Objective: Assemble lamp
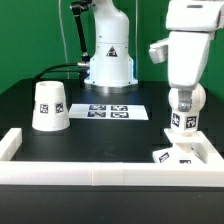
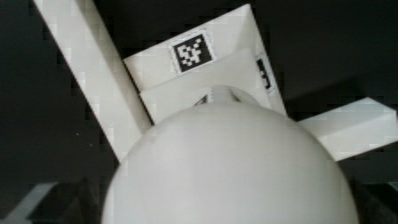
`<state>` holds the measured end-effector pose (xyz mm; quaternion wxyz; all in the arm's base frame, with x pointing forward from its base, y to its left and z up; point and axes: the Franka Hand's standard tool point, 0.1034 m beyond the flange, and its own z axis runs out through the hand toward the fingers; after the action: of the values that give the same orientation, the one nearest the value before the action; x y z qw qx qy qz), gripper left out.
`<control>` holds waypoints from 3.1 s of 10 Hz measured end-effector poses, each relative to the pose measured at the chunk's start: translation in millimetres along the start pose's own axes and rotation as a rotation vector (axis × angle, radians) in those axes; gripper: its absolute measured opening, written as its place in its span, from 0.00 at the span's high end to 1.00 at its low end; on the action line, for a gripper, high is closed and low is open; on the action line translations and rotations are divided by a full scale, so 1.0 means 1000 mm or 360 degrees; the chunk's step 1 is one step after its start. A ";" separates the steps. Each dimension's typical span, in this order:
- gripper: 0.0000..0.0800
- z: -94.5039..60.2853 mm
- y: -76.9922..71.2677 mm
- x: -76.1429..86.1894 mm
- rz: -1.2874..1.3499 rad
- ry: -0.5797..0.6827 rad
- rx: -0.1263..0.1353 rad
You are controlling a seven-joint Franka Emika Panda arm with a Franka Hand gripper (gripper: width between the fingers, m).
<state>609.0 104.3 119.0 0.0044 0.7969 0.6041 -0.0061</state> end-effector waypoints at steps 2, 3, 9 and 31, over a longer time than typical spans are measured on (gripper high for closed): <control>0.13 0.000 -0.001 0.002 -0.0202 -0.0013 -0.0008; 0.13 0.000 0.000 0.001 -0.0297 -0.0024 -0.0016; 0.28 0.000 0.007 -0.010 -0.0534 -0.0057 -0.0031; 0.28 0.003 0.001 -0.013 0.2296 -0.0038 -0.0016</control>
Offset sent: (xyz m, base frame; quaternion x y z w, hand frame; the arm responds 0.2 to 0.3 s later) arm 0.0024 0.0014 0.0028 -0.0214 0.0039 -0.2074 0.9780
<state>606.0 91.3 116.3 0.0177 0.9972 -0.0726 -0.0076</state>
